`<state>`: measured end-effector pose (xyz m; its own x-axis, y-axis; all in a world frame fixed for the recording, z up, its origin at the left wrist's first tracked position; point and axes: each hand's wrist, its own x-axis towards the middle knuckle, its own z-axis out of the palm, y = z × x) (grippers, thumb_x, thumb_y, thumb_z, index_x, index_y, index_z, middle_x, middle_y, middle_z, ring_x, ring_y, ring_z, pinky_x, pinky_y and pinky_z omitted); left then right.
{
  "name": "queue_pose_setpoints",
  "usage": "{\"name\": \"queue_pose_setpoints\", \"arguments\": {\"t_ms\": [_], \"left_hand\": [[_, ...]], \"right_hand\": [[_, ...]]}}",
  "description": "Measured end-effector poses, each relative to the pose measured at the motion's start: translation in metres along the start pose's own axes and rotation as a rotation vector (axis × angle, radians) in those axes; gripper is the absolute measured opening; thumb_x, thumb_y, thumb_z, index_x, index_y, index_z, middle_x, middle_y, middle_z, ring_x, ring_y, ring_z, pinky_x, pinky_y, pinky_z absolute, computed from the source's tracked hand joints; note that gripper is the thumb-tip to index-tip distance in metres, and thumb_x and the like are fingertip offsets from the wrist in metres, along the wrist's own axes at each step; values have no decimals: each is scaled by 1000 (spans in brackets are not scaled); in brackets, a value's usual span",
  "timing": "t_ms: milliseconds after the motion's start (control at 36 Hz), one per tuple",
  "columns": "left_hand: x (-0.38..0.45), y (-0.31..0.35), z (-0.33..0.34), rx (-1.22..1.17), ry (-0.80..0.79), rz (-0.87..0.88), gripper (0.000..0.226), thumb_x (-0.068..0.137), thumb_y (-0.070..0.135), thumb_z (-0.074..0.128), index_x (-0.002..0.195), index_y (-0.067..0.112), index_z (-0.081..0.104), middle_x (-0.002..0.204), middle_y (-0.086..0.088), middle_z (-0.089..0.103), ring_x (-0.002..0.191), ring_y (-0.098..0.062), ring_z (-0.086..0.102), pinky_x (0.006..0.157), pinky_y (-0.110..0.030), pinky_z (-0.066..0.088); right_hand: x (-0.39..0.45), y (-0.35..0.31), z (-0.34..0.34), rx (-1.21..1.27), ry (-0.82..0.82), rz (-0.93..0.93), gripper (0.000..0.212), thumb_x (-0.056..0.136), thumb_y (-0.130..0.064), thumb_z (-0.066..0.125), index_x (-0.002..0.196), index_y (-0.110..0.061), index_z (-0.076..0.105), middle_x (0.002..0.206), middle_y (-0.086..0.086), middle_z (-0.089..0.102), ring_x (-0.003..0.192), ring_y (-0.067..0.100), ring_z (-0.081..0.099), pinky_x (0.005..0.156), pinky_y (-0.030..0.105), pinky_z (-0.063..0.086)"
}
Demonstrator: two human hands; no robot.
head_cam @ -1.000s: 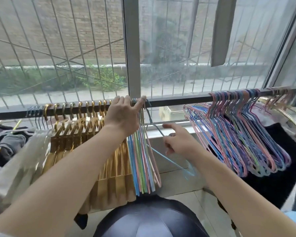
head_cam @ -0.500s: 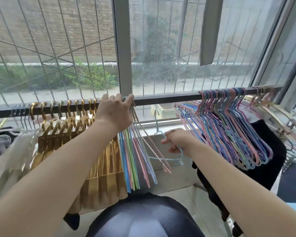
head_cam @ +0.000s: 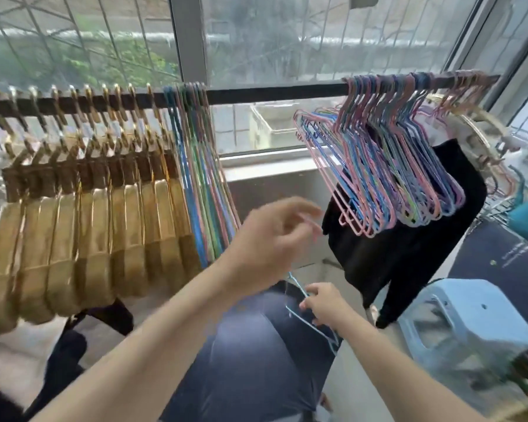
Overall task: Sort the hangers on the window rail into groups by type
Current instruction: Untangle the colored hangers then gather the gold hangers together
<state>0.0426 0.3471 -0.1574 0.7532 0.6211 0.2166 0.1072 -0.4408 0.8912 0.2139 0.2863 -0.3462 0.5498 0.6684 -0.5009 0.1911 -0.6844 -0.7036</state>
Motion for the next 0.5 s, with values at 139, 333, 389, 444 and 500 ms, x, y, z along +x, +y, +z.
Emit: {"name": "queue_pose_setpoints", "arguments": {"t_ms": [139,333,389,444,500], "left_hand": [[-28,-68,73,-602,-207,-632,25,97,-5,49,92,8,69,89,-14,75,81,-28,73,77,-37,62],[-77,-211,89,49,-92,-981,43,92,19,64,132,19,50,117,-11,59,96,-29,62,76,-32,49],[-88,-224,83,156,-78,-915,76,91,19,67,156,23,27,149,-14,36,111,-31,57,76,-31,47],[-97,-227,81,158,-142,-856,94,89,17,71,162,31,13,160,-11,16,115,-31,55,75,-29,45],[-103,-229,77,160,-210,-816,89,90,19,72,160,33,20,159,-9,24,112,-24,59,79,-25,45]], "right_hand": [[-12,34,-6,-48,-57,-83,37,93,10,61,80,-24,53,76,-5,53,66,6,51,52,15,49],[-17,81,3,-523,-281,15,25,89,6,61,86,-18,67,87,12,73,56,22,64,57,32,56],[-19,87,2,-600,-271,-12,33,88,4,56,80,-26,65,93,13,75,64,20,66,57,27,53],[-20,91,3,-649,-294,-29,34,89,2,51,83,-27,68,85,6,74,61,14,64,58,23,50],[-19,93,5,-682,-340,-73,39,89,1,47,81,-30,69,76,-3,71,64,12,63,65,27,53]]}}
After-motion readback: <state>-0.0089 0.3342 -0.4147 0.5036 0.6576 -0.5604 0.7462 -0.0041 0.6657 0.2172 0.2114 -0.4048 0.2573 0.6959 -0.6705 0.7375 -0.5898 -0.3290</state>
